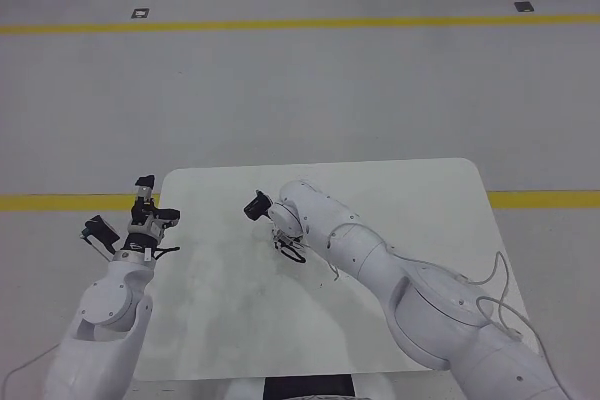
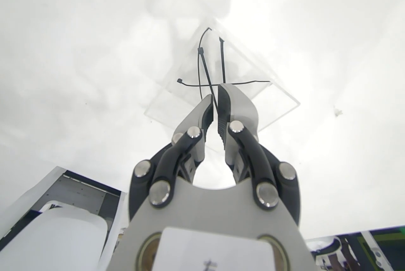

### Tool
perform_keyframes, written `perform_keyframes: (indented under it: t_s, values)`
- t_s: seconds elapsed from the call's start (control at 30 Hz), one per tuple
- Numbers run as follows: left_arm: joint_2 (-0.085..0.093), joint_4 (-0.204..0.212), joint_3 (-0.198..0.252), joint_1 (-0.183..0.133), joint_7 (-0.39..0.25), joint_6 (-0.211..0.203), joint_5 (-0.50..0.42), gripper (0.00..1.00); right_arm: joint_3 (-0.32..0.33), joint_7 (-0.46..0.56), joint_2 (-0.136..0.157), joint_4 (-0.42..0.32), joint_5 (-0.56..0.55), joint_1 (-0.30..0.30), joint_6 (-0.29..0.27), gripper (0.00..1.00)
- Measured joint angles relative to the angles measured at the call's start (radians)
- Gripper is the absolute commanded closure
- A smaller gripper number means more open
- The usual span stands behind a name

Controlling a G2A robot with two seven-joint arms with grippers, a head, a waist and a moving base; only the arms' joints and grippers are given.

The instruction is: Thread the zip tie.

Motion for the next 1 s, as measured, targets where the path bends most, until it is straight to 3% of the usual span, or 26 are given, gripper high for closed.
perform_keyframes:
  t_s: [0.43,1.0]
  values:
    - [0.0,0.0,0.0,0.0,0.0,0.0,0.0,0.0,-0.003,-0.034,-0.067,0.116,-0.015,0.015,-0.025,0.9]
    - [0.0,0.0,0.0,0.0,0.0,0.0,0.0,0.0,0.005,-0.099,-0.124,0.229,-0.041,0.025,-0.043,0.84]
